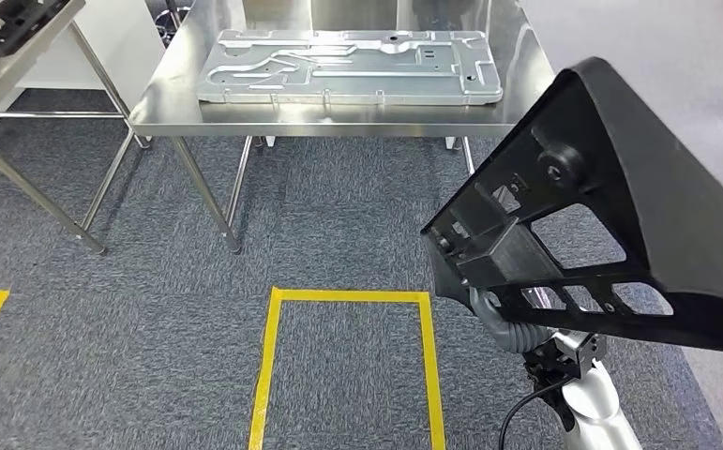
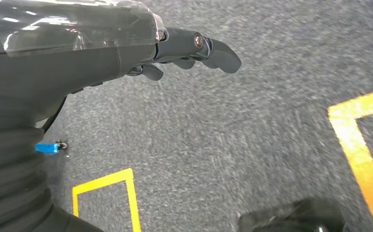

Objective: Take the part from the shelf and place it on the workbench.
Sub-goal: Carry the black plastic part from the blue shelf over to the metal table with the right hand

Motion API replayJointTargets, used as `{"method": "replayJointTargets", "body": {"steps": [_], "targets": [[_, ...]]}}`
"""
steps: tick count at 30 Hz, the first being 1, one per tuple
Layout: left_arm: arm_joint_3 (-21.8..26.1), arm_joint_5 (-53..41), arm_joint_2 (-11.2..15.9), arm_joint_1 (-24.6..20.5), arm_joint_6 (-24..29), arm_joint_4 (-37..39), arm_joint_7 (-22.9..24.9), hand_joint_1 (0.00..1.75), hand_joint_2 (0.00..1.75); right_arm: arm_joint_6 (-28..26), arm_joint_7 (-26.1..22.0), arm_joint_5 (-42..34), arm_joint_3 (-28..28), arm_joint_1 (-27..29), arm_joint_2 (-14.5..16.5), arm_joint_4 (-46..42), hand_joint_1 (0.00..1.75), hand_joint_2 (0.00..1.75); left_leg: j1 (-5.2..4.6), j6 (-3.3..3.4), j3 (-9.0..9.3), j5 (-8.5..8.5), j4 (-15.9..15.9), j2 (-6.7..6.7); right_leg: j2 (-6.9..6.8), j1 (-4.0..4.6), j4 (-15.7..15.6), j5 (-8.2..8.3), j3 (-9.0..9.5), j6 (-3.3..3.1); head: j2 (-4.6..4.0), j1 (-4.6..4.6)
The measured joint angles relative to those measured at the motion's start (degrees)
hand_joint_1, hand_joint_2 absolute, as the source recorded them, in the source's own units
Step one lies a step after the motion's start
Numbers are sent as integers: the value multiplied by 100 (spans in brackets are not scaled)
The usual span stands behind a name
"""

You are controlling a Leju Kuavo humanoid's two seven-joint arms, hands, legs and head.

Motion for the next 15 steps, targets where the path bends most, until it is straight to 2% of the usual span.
{"method": "replayJointTargets", "body": {"steps": [1,2,4,7,9,11,12,13,15], "targets": [[1,1,5,1,0,0,-1,0,175,-8,-1,-2,0,1,0,-3,175,175,-23,52,139,168,-344,-6,5,14,1,-39,39,16,0,0],[2,3,10,-2,-2,0,-3,0,175,-19,1,-4,0,6,0,-7,175,175,-47,92,242,240,-596,-9,9,13,-2,-67,57,41,0,-1],[4,8,16,-8,-11,0,-5,0,175,-37,7,-7,2,19,0,-8,175,175,-75,134,316,189,-780,-13,10,12,8,-68,66,109,0,-1],[7,21,13,5,-26,0,-6,0,175,-51,14,-8,4,22,-4,-19,175,175,-39,191,476,158,-929,-22,-9,-9,189,-125,32,202,0,-1],[10,30,8,6,-27,0,-7,0,175,-53,13,-8,4,1,-6,-22,175,175,-20,225,580,128,-978,-24,-17,-33,736,-338,-269,263,0,0],[18,48,3,11,-27,0,-8,0,175,-51,14,-7,6,-5,-7,-9,175,175,-16,234,641,70,-980,-25,-18,-64,1383,-536,-737,323,0,0],[22,58,1,20,-27,0,-8,0,175,-50,15,-7,7,-3,-7,0,175,175,-12,227,681,34,-979,-27,-20,-83,1512,-508,-894,347,0,0],[26,67,-2,29,-27,0,-8,0,175,-49,16,-7,8,-2,-7,8,175,175,-4,214,733,-7,-977,-31,-23,-101,1435,-357,-949,366,0,0],[31,78,-5,41,-27,0,-13,0,175,-48,17,-5,8,-10,-7,15,175,175,19,165,849,-106,-971,-40,-41,-133,777,181,-793,385,0,0]]}}
